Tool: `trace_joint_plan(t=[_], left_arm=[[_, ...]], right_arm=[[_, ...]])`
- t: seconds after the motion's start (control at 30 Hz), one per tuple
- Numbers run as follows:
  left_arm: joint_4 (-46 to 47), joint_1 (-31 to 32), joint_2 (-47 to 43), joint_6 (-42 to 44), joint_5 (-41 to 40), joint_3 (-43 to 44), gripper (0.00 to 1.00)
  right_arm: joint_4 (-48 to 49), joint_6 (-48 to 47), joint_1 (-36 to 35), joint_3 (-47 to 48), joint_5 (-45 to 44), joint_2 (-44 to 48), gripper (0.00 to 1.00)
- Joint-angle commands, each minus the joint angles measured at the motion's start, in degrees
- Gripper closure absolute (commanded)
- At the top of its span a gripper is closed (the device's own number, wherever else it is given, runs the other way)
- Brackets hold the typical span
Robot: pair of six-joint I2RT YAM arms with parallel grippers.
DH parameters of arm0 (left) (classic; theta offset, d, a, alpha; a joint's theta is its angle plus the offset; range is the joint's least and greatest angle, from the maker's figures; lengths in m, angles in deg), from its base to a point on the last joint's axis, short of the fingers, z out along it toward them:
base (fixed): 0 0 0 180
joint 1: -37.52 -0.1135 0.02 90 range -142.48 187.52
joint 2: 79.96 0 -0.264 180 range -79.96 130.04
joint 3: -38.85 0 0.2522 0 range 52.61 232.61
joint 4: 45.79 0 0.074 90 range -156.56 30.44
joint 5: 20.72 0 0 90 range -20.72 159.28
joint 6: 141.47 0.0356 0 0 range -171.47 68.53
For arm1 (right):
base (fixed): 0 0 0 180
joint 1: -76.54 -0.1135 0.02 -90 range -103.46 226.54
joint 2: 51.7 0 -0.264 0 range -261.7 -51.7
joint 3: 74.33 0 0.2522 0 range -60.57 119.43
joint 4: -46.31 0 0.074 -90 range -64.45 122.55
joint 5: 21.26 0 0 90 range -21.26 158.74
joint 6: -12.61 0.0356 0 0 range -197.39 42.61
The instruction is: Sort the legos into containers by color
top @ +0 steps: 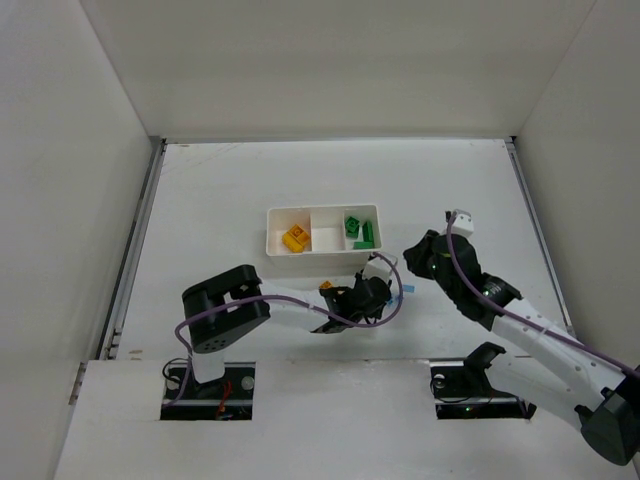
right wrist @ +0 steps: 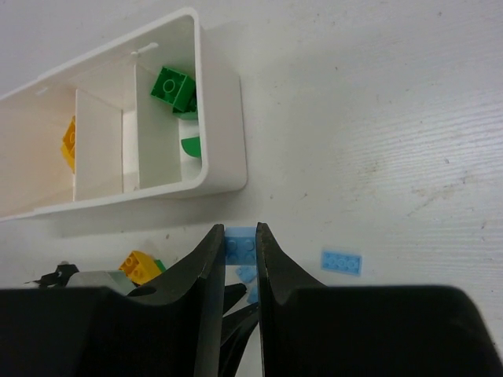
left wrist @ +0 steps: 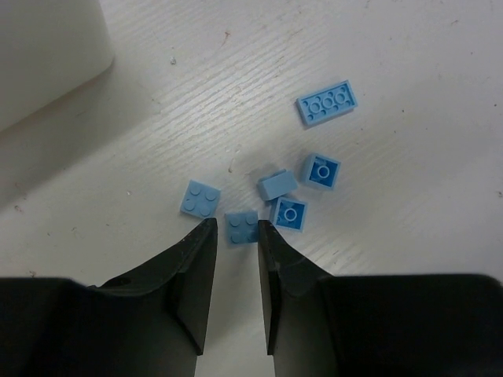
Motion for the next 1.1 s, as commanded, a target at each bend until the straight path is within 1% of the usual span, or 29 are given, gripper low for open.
trace_joint_plan(t=[0.0, 0.2, 0.3, 0.47, 0.57, 0.67, 0.77, 0.9, 1.07], left_arm=[[-0.34, 0.25, 1.22, 0.68, -0.85, 2.78, 0.76], [-0.87, -0.27, 2.54, 0.33, -0.76, 2.96, 0.77], [-0.78, -0.27, 2.63, 0.59, -1.38, 2.87, 0.81], [-1.22, -0.19, 2.71, 0.85, -2.61, 2.7, 0.81], [-1.31, 0.51, 1.49, 1.12, -3.92, 1.91, 0.88], [-1.31, 0.87, -1.5, 0.68, -4.89, 0.07, 0.89], [-1.57, 1.39, -6.76, 0.5, -5.59, -2.74, 0.89], [-1.83, 2.01, -15.9, -1.07, -7.62, -8.27, 0.89], [-4.55, 0.26, -28.64, -3.71, -8.58, -14.6, 0.89]], right_arm=[[3.78, -0.44, 0.02, -0.14, 0.91, 0.54, 0.85], [4.04, -0.44, 0.02, -0.49, 0.91, 1.33, 0.84], [4.48, -0.53, 0.02, -0.49, 0.91, 1.25, 0.84], [4.57, -0.79, 0.02, 0.56, 0.91, 0.98, 0.84], [4.75, -0.97, -0.77, 1.7, 0.91, 0.54, 0.84], [4.92, -1.67, -1.73, 3.28, 1.0, -0.6, 0.84], [6.23, -2.28, -2.87, 5.48, 1.26, -3.14, 0.84], [9.22, -3.16, -4.98, 9.78, 2.84, -9.11, 0.84], [14.14, -3.96, -7.09, 16.19, 6.44, -19.47, 0.84]])
